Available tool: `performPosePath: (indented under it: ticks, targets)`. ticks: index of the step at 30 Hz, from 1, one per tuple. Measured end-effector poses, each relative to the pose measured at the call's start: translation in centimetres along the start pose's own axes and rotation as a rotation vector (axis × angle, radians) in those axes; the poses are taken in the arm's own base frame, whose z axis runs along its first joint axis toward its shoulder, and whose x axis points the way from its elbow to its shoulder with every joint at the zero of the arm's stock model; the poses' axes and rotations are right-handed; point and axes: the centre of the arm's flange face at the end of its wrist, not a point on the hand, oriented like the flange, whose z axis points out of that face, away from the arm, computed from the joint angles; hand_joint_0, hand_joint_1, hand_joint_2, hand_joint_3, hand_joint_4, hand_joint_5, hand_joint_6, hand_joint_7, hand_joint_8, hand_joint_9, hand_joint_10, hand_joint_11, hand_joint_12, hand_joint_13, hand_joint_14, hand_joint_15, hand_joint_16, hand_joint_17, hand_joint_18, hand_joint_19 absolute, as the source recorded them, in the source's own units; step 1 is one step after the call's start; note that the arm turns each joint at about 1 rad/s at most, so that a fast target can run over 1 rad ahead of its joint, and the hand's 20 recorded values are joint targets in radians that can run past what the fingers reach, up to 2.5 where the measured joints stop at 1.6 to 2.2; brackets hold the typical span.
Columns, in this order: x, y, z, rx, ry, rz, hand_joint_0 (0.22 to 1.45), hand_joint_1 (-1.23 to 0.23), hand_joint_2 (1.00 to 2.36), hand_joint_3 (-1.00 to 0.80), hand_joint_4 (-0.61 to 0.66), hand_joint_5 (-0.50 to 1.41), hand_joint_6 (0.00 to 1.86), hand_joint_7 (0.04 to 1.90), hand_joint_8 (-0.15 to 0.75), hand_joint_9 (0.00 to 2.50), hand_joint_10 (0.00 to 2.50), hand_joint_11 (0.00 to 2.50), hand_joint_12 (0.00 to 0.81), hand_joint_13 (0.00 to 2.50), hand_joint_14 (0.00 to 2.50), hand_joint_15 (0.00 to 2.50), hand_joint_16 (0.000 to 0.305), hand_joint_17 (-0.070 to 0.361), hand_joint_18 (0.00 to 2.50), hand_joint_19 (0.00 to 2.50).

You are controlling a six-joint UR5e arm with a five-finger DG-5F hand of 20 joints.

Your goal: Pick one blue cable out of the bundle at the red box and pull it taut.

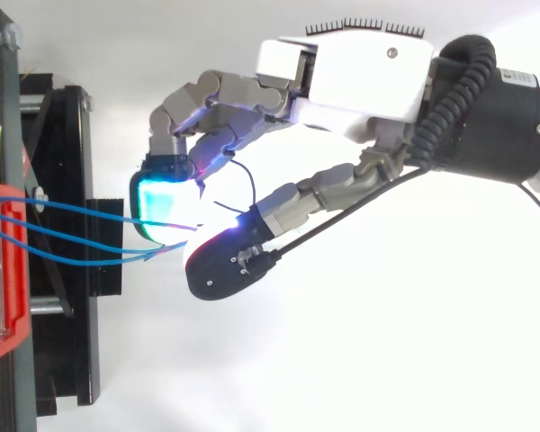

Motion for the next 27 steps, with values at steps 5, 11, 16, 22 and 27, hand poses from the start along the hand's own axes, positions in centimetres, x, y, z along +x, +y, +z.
performPosePath:
  ticks: [5,11,16,22,27]
  targets:
    - [0.00,0.01,0.00,0.000,-0.001,0.000,0.66,-0.83,1.00,-0.50,-0.11,-0.16,0.87,1.04,0.175,0.80,0.01,0.52,0.284,0.25,0.00,0.07,0.042,0.095,0.39,0.23]
    - [0.00,0.01,0.00,0.000,-0.002,0.000,0.63,-0.80,1.00,-0.50,-0.13,-0.14,0.82,0.94,0.175,0.79,0.01,0.51,0.280,0.22,0.00,0.07,0.042,0.094,0.35,0.24]
    - [0.01,0.02,0.00,0.000,-0.002,0.000,0.64,-0.82,1.01,-0.38,-0.09,-0.14,0.84,1.02,0.174,0.79,0.01,0.50,0.284,0.23,0.00,0.07,0.042,0.095,0.35,0.23]
    - [0.03,0.02,0.00,0.000,-0.002,0.000,0.60,-0.68,1.01,-0.36,-0.01,-0.12,0.80,1.02,0.174,0.82,0.01,0.48,0.290,0.20,0.00,0.07,0.042,0.096,0.30,0.25]
    - [0.02,0.02,0.00,0.000,-0.002,0.000,0.59,-0.65,1.01,-0.34,0.03,-0.09,0.72,1.08,0.167,0.82,0.01,0.44,0.289,0.20,0.00,0.06,0.042,0.095,0.28,0.25]
